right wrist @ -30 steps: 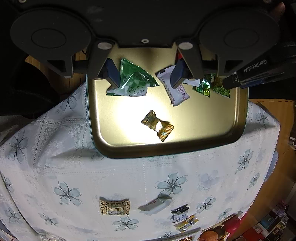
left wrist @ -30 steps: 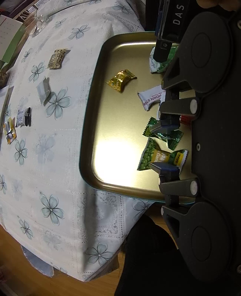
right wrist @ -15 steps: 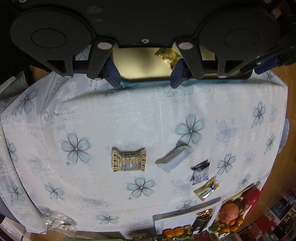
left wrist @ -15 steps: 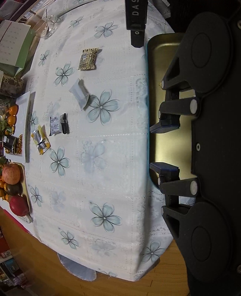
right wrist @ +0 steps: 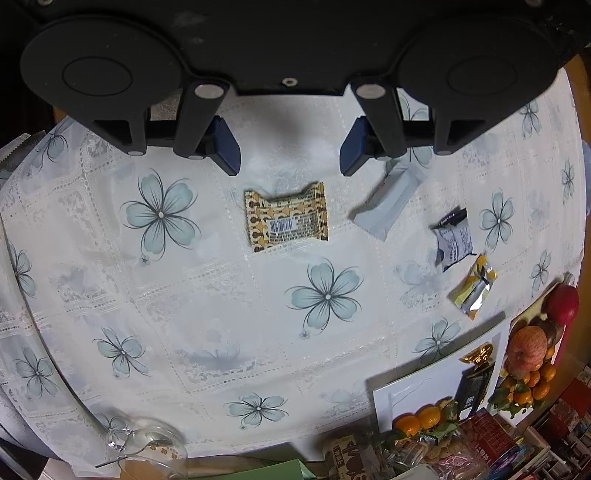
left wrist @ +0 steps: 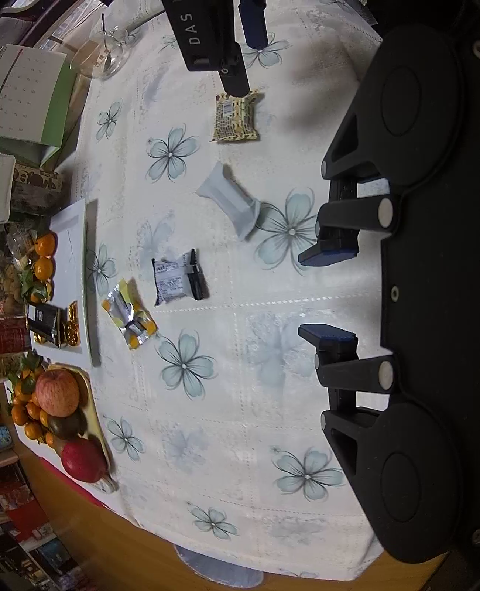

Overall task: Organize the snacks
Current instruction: 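Withdraw both open tools from the tray toward the white bar and brown packet, then grasp the white bar with the left tool while the right tool grasps the brown-patterned packet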

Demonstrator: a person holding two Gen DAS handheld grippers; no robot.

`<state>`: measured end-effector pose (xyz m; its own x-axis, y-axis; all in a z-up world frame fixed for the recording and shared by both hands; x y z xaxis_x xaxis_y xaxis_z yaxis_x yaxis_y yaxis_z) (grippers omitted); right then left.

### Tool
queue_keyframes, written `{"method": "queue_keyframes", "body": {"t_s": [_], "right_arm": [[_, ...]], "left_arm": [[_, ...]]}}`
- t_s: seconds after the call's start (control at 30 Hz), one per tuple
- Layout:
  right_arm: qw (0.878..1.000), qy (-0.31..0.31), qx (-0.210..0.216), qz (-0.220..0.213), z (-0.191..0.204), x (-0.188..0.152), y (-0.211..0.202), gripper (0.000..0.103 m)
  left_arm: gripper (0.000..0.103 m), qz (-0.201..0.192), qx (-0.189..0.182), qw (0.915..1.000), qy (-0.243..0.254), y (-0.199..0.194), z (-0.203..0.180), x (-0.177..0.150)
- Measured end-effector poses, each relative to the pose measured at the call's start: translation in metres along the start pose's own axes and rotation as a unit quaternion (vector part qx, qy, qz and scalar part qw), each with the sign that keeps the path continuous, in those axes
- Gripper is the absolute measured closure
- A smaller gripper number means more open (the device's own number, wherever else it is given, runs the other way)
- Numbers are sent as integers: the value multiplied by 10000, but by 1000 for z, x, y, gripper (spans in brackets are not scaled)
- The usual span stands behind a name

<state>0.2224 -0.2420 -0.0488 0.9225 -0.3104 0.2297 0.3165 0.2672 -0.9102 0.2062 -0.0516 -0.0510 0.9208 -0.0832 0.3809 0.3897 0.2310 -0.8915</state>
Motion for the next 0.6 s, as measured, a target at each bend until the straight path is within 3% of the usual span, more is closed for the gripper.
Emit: {"method": "queue_keyframes", "body": {"t_s": [0.2, 0.37, 0.5, 0.6], "right_arm": [[9997, 209, -117, -69, -14, 15, 9, 41], [9979, 553, -262, 200, -35, 15, 17, 40], [9947, 908, 3, 487, -43, 14, 21, 40], [9916, 1083, 260, 655, -44, 14, 20, 40]], "left_arm": [[60, -364, -282, 9983, 368, 14, -26, 23], [60, -682, -331, 9946, 705, 26, -48, 33], [60, -678, -510, 9931, 814, 34, -65, 37], [60, -715, -409, 9912, 1034, 39, -78, 37]]}}
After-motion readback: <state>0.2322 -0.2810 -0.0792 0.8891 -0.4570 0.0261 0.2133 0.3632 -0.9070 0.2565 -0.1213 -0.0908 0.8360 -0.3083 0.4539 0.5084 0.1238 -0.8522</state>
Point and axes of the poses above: each gripper's, at about its wrist camera, not at the fingertips, and y roughly the way its jaws point, z to its left, x to its top, the point moved 7 cm from there along y, roughly the way its jaws point, and after that the axes turned 14 degrees about x, right-handed, at the moved point
